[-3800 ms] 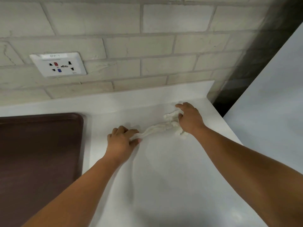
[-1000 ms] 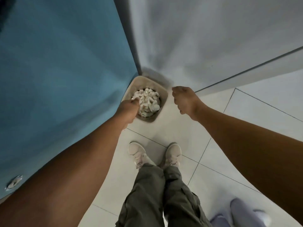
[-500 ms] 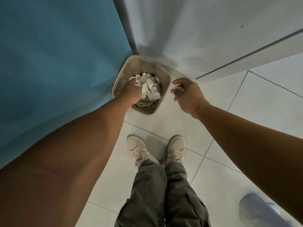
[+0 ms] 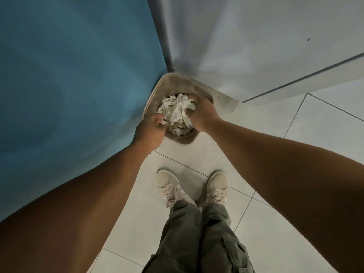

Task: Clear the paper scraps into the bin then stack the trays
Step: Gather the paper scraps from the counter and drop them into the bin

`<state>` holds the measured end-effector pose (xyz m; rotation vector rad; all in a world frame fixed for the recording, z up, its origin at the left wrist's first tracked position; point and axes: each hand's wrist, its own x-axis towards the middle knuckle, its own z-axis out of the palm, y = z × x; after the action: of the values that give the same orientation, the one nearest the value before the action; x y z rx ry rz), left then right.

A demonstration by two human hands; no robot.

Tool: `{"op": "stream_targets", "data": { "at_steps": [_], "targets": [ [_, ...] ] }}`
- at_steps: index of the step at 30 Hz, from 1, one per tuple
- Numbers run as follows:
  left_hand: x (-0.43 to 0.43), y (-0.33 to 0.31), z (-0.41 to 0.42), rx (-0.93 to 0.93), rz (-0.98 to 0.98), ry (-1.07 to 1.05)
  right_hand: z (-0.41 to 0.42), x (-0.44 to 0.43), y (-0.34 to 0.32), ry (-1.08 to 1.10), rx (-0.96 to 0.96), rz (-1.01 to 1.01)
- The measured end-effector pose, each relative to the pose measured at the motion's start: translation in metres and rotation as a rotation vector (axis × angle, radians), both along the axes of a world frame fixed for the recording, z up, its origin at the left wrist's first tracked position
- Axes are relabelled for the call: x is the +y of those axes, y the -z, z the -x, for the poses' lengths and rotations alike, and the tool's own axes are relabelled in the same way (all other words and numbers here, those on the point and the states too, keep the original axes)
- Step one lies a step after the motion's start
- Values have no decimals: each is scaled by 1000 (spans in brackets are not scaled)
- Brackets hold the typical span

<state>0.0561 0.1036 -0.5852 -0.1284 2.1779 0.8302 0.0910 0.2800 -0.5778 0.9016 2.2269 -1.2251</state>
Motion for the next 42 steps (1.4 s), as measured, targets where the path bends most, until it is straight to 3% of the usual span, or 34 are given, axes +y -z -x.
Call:
{"op": "stream_targets", "data": {
  "at_steps": [9,21,32,42],
  "targets": [
    [10,-66,-6,78,-16,79,-30,1,-65,-75,-23,-134],
    [49,-315,-18,449,-24,283,-55,28,-322,-249,256,-254],
    [37,-524,-20,744,-168,123,-36,32,-523,-212,621,-229],
    [-34,-631,17,950,-134,-80,36,-25,-626,-377,836,-210]
  ]
}}
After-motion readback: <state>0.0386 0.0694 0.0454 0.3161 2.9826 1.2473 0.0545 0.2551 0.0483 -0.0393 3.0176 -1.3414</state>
